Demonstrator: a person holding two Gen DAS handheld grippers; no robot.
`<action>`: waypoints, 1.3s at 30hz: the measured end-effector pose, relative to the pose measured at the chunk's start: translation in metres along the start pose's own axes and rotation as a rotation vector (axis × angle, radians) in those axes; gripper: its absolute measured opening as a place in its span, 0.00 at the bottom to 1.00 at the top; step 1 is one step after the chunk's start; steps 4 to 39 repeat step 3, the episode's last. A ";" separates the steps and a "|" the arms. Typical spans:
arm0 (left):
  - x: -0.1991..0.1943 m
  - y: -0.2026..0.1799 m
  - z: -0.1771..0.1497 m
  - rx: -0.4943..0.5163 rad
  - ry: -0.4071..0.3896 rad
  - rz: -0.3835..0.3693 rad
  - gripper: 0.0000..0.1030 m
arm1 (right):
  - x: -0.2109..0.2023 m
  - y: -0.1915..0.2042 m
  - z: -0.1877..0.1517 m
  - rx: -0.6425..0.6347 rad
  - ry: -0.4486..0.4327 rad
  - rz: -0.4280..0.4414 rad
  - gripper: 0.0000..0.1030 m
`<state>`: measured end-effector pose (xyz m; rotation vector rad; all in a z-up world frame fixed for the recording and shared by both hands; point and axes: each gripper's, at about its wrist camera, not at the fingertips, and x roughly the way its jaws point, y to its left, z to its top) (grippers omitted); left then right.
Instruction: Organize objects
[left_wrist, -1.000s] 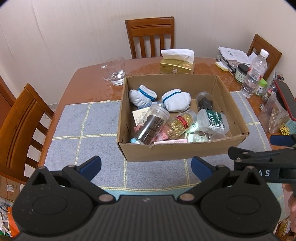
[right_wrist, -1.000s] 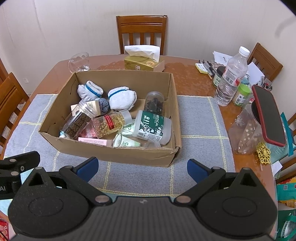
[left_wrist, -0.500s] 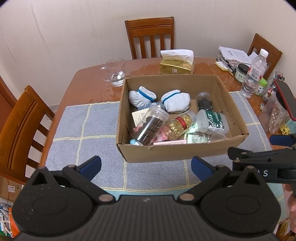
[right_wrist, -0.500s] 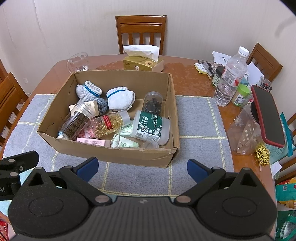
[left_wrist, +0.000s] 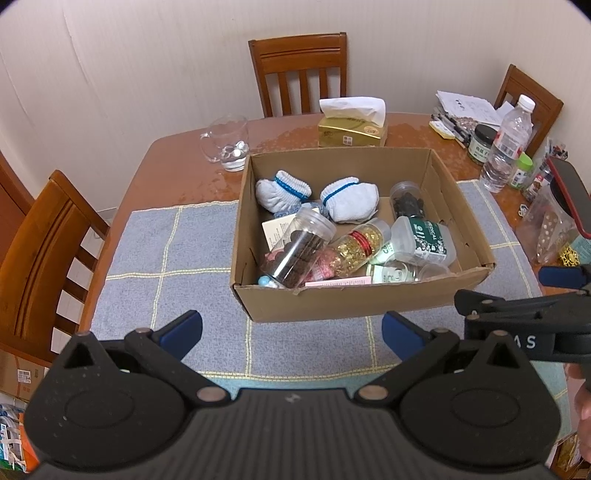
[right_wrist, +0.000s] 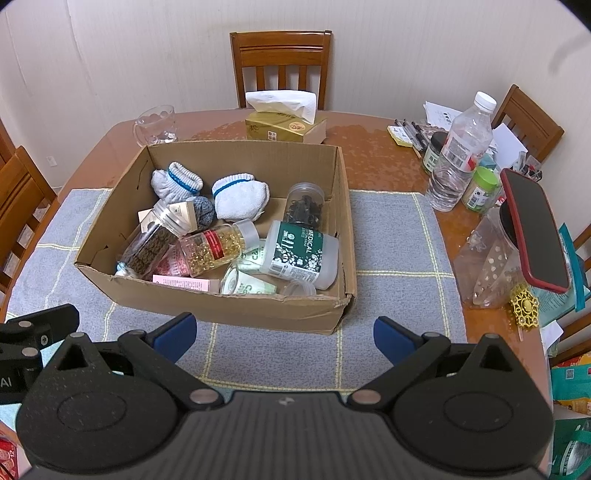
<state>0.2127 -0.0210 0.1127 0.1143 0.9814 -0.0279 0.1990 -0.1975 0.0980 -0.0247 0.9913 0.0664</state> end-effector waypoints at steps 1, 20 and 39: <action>0.000 0.000 0.000 -0.001 -0.001 0.001 0.99 | 0.000 0.000 0.000 0.000 0.000 0.000 1.00; 0.000 0.000 0.000 -0.006 0.001 -0.001 0.99 | 0.000 0.000 0.000 0.000 0.000 -0.001 1.00; 0.000 0.000 0.000 -0.006 0.001 -0.001 0.99 | 0.000 0.000 0.000 0.000 0.000 -0.001 1.00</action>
